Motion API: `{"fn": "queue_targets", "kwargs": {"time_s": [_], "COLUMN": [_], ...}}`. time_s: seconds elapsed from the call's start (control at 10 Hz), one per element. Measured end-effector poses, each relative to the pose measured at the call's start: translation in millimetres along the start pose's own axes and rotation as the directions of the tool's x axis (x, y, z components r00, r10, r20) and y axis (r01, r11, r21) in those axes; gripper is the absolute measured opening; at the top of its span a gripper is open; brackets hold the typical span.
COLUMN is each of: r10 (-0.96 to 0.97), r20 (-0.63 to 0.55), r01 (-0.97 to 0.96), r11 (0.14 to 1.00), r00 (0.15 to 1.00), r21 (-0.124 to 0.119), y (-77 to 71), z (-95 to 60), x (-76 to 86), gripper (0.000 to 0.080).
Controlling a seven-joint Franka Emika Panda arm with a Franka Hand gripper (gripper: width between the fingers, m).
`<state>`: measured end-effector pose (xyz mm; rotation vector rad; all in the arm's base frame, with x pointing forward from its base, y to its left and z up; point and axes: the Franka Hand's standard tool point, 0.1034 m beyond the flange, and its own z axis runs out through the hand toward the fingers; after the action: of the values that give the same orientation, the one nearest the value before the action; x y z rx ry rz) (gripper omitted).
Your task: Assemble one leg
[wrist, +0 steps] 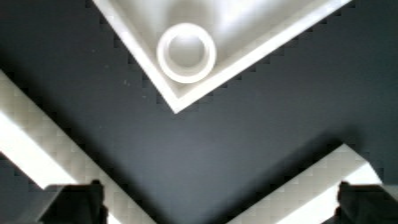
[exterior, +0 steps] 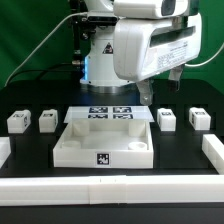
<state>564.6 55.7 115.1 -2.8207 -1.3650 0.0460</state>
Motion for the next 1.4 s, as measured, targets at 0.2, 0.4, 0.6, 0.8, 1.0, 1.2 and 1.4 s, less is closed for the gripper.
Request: {"fn": "queue_targets", "kwargs": {"time_s": [0.2, 0.4, 0.6, 0.8, 1.0, 1.2, 1.4], "r10": [0.000, 0.000, 0.000, 0.000, -0.035, -0.123, -0.278], "r20": [0.000, 0.000, 0.000, 0.001, -0.001, 0.008, 0.014], "r01": [0.000, 0.000, 0.000, 0.000, 0.035, 0.123, 0.278], "r11": [1.000, 1.000, 1.000, 1.000, 0.999, 0.992, 0.960], "r00": [1.000, 1.000, 1.000, 1.000, 0.999, 0.992, 0.960], "r21": [0.000, 0.000, 0.000, 0.001, -0.002, 0.008, 0.024], "y": [0.0, 0.0, 0.0, -0.5, -16.4, -33.8, -45.9], "z": [0.0, 0.0, 0.1, 0.6, 9.6, 20.0, 32.5], "x": [0.0, 0.0, 0.0, -0.4, -15.8, -36.5, -64.1], "gripper": [0.0650, 0.0650, 0.0650, 0.0650, 0.0650, 0.0650, 0.0650]}}
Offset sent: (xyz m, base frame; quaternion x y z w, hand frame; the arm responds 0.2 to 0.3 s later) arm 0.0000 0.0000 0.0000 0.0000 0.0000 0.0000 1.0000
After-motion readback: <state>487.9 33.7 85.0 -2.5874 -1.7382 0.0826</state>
